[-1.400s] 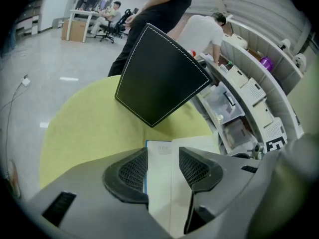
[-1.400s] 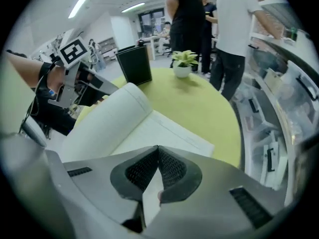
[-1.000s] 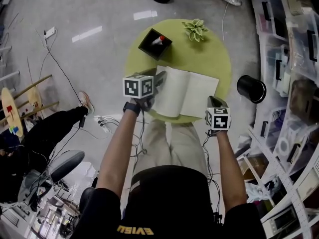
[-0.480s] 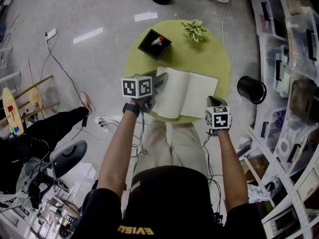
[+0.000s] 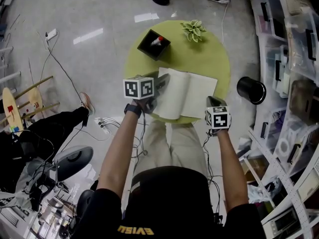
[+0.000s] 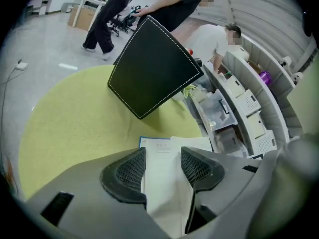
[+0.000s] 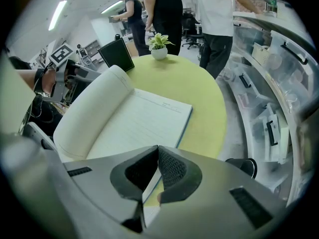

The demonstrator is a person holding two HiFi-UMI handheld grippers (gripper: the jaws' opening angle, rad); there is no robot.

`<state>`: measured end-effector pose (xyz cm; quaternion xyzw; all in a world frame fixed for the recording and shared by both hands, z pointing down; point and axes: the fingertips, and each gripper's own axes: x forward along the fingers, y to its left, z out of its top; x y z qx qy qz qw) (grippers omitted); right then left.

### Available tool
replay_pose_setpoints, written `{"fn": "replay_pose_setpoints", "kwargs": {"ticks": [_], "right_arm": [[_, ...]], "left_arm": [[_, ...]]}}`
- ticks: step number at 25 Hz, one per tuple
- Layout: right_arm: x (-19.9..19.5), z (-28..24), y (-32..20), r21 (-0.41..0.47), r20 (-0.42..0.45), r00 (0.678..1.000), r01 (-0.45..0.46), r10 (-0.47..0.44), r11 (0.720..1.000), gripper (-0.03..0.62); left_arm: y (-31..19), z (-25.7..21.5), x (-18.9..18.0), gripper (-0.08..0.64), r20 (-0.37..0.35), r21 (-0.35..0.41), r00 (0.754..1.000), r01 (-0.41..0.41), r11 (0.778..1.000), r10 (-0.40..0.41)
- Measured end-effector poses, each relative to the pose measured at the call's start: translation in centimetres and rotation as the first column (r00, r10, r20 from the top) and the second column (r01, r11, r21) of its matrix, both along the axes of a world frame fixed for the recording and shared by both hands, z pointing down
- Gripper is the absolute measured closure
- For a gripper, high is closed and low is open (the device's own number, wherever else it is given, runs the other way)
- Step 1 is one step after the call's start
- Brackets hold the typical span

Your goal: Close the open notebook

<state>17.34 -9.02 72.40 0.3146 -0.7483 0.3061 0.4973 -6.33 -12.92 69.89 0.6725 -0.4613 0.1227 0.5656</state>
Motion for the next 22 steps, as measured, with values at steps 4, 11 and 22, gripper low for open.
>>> {"fn": "replay_pose_setpoints", "kwargs": {"ticks": [4,11,22], "right_arm": [[0.0,0.0,0.0,0.003,0.000,1.000,0.002,-0.002,1.000,0.591],[-0.1,0.1,0.1,0.006,0.005,1.000,-0.002,0.002,1.000,0.591],[0.0,0.2,-0.1,0.001,-0.001,1.000,-0.005,0.005,1.000,0.591]], "left_arm": [[-0.2,-0.3,0.7,0.325,-0.022,0.009,1.000,-0.001,1.000,0.001],[-0.2,-0.4,1.0,0.325,-0.041,0.011,0.999,0.005,1.000,-0.005],[-0.4,-0.5,1.8,0.324,-0.066,0.009,0.998,0.010,1.000,-0.009]]}}
